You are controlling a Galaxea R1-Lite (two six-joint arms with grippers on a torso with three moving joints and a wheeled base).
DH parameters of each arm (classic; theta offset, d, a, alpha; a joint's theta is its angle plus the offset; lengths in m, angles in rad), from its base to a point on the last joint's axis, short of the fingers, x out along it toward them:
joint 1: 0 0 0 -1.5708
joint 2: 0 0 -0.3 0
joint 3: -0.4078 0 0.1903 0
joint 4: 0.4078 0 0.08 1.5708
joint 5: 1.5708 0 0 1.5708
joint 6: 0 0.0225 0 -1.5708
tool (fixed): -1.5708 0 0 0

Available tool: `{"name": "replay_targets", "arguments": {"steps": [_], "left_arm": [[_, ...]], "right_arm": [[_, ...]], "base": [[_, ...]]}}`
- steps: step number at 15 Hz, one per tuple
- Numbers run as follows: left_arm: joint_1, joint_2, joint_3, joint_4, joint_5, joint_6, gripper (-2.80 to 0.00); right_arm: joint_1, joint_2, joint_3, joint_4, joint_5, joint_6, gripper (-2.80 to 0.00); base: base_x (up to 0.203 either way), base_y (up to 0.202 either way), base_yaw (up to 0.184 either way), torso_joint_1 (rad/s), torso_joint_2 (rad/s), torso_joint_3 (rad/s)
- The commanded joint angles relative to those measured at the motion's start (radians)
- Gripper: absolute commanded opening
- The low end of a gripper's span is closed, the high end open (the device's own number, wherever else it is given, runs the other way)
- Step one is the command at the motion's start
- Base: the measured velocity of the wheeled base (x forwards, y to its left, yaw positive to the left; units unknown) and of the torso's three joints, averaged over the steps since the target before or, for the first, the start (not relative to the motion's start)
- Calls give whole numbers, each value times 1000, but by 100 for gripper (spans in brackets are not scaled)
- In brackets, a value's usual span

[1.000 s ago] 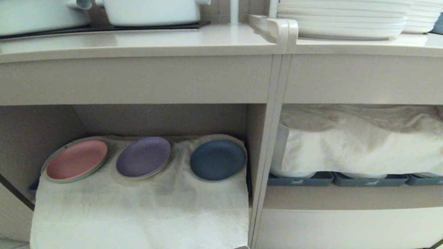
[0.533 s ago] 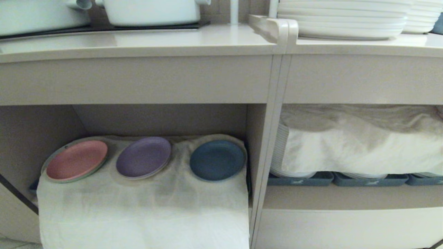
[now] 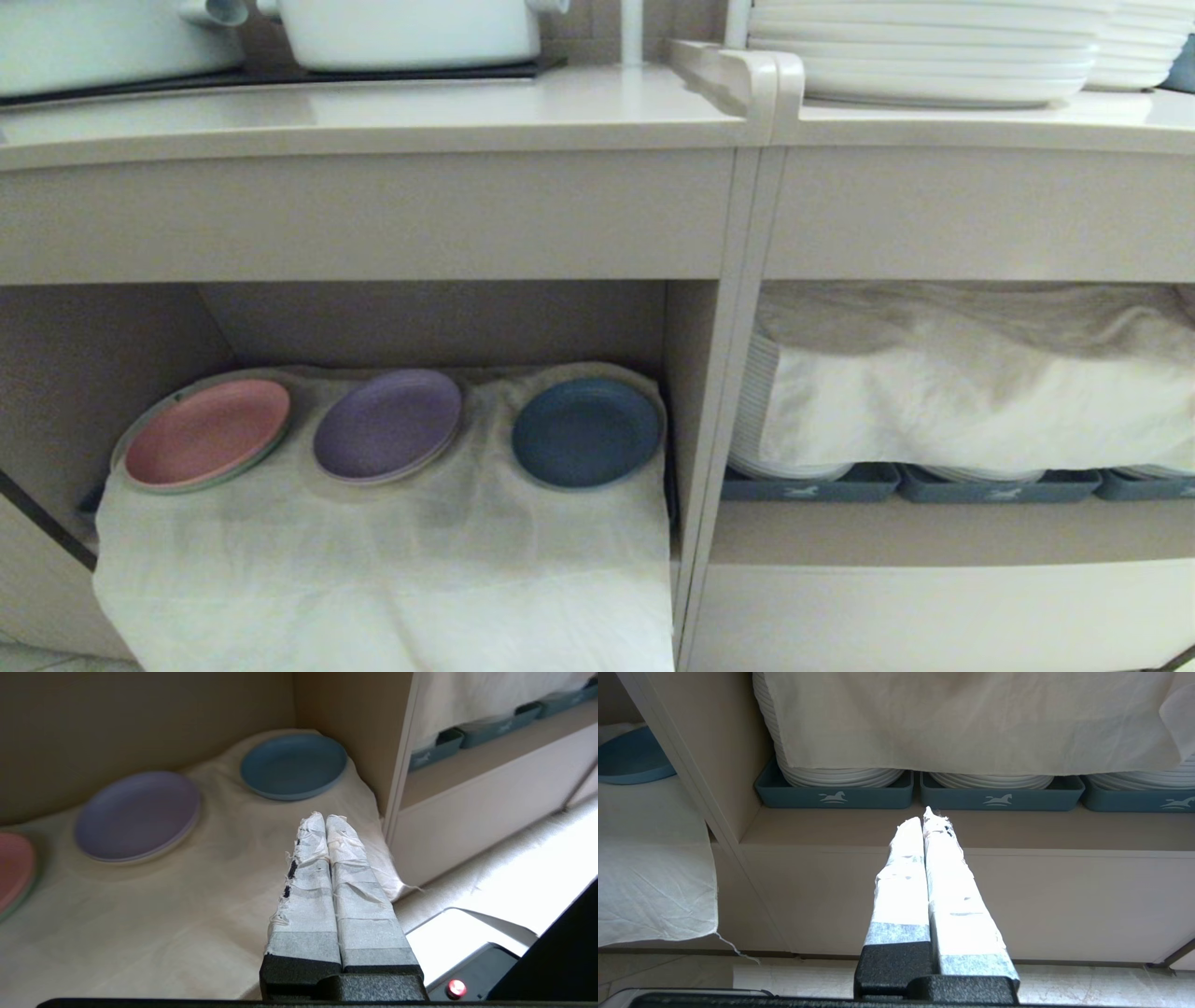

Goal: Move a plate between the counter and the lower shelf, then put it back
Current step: Pick up the plate in the cupboard

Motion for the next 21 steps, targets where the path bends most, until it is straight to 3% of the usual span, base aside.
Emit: {"name": "replay_targets", "arguments": {"steps": [1, 8, 12, 15, 19, 21], "left_arm": [[0, 154, -8, -30, -13, 1, -280], [-7, 588, 15, -234, -20, 1, -280], [-112, 696, 59, -243, -2, 3, -280], [-182, 797, 58, -247, 51, 3, -280], [-215, 977, 53, -329, 112, -19, -280], [-285, 1098, 31, -438, 217, -105, -280]], "right_arm": [[0, 0, 0, -2, 0, 0, -280], [0, 0, 0, 0, 0, 0, -280], [0, 0, 0, 0, 0, 0, -280], [0, 0, 0, 0, 0, 0, -280], [0, 0, 0, 0, 0, 0, -280], [0, 0, 0, 0, 0, 0, -280]], "base": [[0, 0, 0, 0, 0, 0], [0, 0, 0, 0, 0, 0], [0, 0, 0, 0, 0, 0], [0, 0, 0, 0, 0, 0], [0, 0, 0, 0, 0, 0], [0, 0, 0, 0, 0, 0]]}}
